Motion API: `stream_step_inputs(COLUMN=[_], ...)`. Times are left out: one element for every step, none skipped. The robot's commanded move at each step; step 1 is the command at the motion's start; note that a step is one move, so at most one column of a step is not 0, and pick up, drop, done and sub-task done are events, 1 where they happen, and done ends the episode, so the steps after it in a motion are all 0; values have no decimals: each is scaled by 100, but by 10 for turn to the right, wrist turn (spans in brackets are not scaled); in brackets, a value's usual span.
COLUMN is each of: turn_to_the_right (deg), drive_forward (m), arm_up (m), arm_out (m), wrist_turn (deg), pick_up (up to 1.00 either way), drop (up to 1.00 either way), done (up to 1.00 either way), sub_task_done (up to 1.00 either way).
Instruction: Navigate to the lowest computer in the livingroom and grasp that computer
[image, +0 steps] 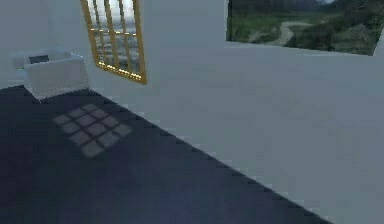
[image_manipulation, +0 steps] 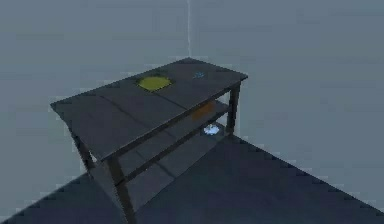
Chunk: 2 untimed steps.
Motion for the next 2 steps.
stream_step_inputs(turn_to_the_right=[-420, 0], drive_forward=[0, 100], arm_up=[0, 0], arm_out=[0, 0], wrist_turn=[0, 0], pick_up=[0, 0], drop=[0, 0], done=[0, 0], sub_task_done=[0, 0])
